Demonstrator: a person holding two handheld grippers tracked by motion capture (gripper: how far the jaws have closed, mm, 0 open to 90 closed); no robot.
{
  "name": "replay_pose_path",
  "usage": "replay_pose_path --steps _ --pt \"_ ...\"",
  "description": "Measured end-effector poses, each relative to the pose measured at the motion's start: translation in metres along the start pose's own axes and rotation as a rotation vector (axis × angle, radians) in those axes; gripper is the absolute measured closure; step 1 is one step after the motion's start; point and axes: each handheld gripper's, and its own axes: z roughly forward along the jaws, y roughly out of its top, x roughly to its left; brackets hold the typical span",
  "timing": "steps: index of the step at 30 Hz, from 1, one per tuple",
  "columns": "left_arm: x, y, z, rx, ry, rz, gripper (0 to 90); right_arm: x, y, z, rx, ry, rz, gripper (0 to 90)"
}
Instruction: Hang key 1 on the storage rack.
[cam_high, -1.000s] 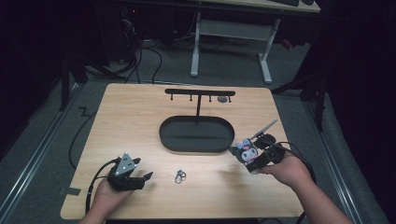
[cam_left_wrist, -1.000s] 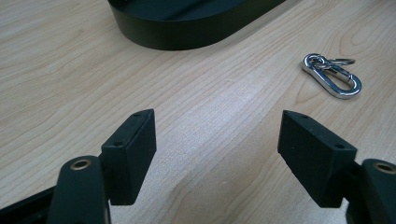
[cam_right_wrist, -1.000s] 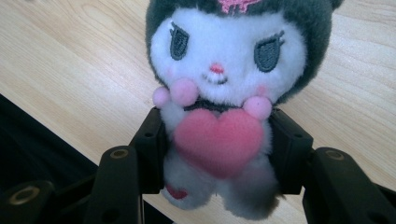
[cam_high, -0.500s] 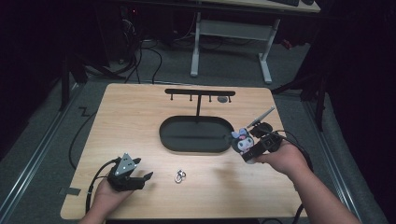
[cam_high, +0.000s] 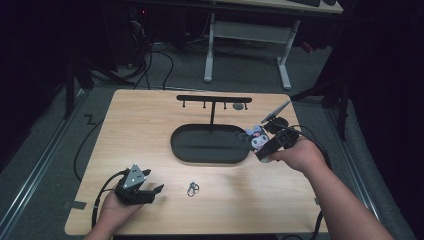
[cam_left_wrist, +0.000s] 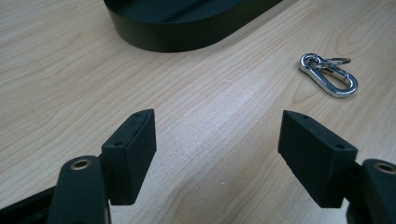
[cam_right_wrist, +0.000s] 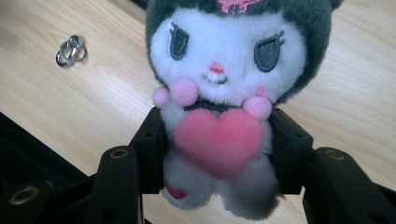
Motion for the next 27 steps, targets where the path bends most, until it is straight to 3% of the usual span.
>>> replay_pose_path --steps 16,27 --pt "0.001 0.000 -0.001 -0.002 -0.006 0.009 28.5 0.001 0.029 -0.022 -0.021 -0.002 -0.003 48.6" --pt "0.001 0.000 -0.001 -0.002 -0.008 0.011 28.5 -0.001 0.047 -0.038 -0.041 -0.028 0.002 48.6"
